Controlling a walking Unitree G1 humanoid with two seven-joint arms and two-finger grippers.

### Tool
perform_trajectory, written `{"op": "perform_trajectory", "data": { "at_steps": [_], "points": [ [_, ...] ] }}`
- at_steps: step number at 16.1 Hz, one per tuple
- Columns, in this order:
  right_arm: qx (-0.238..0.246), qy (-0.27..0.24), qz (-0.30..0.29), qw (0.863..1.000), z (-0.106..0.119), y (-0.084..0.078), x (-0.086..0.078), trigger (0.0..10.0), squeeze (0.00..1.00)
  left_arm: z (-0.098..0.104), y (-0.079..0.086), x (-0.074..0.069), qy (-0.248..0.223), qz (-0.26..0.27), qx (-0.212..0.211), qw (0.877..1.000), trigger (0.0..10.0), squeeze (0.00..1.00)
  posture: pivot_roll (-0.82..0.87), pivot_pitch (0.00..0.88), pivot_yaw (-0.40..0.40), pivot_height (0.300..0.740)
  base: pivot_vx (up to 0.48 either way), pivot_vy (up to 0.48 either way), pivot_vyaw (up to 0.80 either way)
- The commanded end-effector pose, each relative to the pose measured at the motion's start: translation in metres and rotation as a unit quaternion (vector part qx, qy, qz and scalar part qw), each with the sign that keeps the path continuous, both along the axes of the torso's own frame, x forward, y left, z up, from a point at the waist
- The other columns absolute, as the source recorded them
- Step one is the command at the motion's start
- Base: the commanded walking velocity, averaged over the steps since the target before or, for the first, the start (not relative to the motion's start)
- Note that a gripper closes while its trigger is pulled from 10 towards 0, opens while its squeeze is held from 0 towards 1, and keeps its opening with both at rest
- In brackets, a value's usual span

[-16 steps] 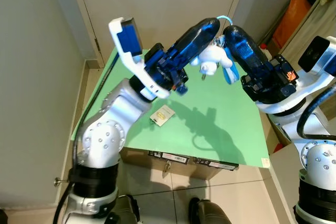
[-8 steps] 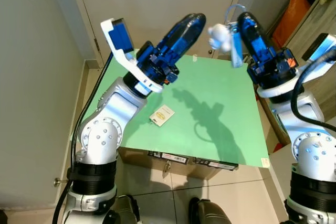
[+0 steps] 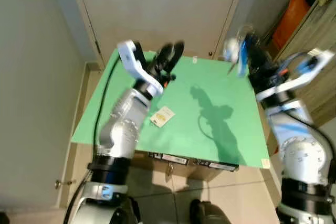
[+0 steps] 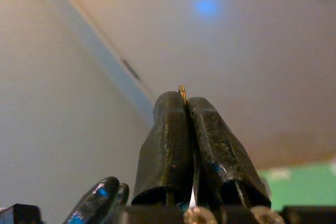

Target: Hang keys on a hook

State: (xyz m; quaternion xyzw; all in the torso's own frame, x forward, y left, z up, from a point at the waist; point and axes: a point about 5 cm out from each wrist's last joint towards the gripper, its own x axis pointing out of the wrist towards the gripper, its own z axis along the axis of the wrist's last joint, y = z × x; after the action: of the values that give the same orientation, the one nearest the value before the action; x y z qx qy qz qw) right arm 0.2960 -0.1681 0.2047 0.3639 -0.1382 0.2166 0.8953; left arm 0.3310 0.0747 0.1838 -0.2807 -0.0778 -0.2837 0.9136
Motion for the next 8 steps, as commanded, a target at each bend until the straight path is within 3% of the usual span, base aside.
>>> {"op": "perform_trajectory", "data": {
  "at_steps": [1, 2, 3, 6, 8],
  "points": [
    [-0.007, 0.031, -0.020, 0.999, -0.012, -0.005, 0.000, 10.0, 0.00, -0.025, -0.005, -0.002, 0.033, 0.025, 0.050, 0.998, 10.0, 0.00, -0.12, 0.100, -0.003, 0.740, 0.000, 0.000, -0.80],
    [-0.011, 0.041, -0.027, 0.999, -0.018, -0.006, -0.001, 10.0, 0.00, -0.038, -0.005, -0.003, 0.050, 0.037, 0.053, 0.997, 10.0, 0.00, -0.13, 0.098, 0.000, 0.740, 0.000, 0.000, -0.80],
    [-0.027, 0.056, -0.035, 0.997, -0.028, -0.007, -0.003, 10.0, 0.00, -0.049, -0.003, -0.004, 0.078, 0.058, 0.028, 0.995, 10.0, 0.00, -0.14, 0.092, 0.003, 0.740, 0.000, 0.000, -0.80],
    [-0.057, 0.085, -0.040, 0.994, -0.050, -0.004, -0.006, 10.0, 0.00, -0.054, -0.006, -0.003, 0.099, 0.073, -0.001, 0.992, 10.0, 0.00, -0.15, 0.085, 0.010, 0.740, 0.000, 0.000, -0.80],
    [-0.062, 0.094, -0.037, 0.993, -0.057, 0.000, -0.005, 10.0, 0.00, -0.058, -0.016, -0.005, 0.098, 0.052, 0.003, 0.994, 10.0, 0.00, -0.15, 0.086, 0.008, 0.740, 0.000, 0.000, 0.00]
  ]
}}
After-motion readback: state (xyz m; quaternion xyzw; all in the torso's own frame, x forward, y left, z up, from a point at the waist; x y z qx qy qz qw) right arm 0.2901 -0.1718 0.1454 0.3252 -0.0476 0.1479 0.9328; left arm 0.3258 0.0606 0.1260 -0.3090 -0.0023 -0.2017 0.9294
